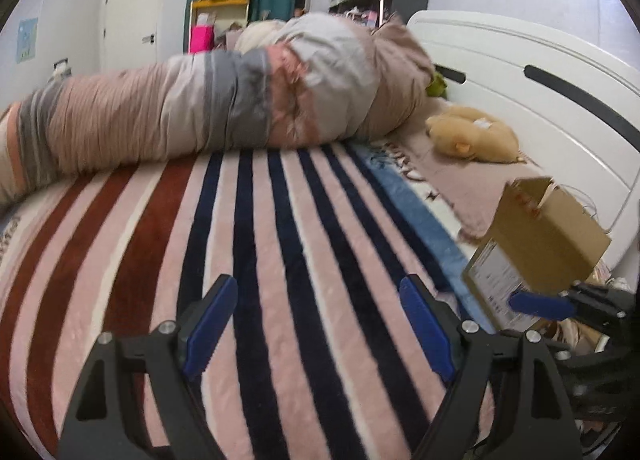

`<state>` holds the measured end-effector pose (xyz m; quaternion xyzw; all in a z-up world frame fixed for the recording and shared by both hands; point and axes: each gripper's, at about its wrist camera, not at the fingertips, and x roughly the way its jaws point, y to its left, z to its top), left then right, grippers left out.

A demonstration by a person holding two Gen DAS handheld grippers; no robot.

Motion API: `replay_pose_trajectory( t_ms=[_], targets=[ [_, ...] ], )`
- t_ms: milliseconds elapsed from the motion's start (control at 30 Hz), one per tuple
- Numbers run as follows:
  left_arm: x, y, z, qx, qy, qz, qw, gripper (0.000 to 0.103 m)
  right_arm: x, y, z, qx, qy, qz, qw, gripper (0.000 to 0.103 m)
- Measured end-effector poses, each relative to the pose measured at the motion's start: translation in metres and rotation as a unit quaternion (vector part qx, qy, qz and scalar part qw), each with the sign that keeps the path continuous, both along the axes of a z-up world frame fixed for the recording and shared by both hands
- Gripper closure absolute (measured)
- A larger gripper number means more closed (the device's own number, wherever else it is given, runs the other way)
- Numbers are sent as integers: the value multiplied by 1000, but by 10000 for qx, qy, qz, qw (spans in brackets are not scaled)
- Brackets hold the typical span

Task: Organize rigid objects
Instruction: 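Grasp the clear pink-capped bottle with the right gripper while the left gripper grasps the small white bottle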

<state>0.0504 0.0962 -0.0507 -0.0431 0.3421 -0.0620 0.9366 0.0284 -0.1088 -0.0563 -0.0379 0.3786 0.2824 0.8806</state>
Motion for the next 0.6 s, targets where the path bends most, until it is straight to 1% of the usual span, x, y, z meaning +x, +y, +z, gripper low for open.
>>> replay_pose_trajectory(
  t_ms=[33, 100, 233, 267, 333, 400, 467, 500, 533, 600],
  targets=[
    [1, 2, -8, -44, 64, 1, 10000, 22, 4, 1, -9, -43, 116, -65, 9999, 62],
    [3, 4, -21, -117, 163, -10, 9998, 22, 17, 0, -33, -288, 296, -361, 9985, 62],
    [8, 0, -44, -236, 336, -52, 9991, 22, 39, -6, -70, -870, 378, -1062, 9898, 61],
    [10, -2, -48, -264, 376, -77, 9989, 22, 46, -8, -80, -1030, 425, -1169, 9869, 58],
    [15, -6, -54, -277, 446, -117, 9985, 22, 57, -12, -92, -1143, 529, -1311, 9833, 57],
    [17, -10, -59, -265, 484, -138, 9984, 22, 60, -16, -100, -1267, 497, -1451, 9800, 55],
    [17, -14, -61, -280, 506, -173, 9982, 22, 64, -21, -106, -1201, 454, -1486, 9805, 55],
    [19, -16, -61, -287, 520, -202, 9980, 22, 65, -22, -107, -1151, 456, -1462, 9815, 58],
    [19, -20, -63, -287, 540, -242, 9978, 22, 64, -24, -108, -1074, 449, -1414, 9831, 74],
    [20, -24, -63, -285, 574, -300, 9975, 22, 58, -27, -106, -1046, 373, -1362, 9844, 74]
  ],
)
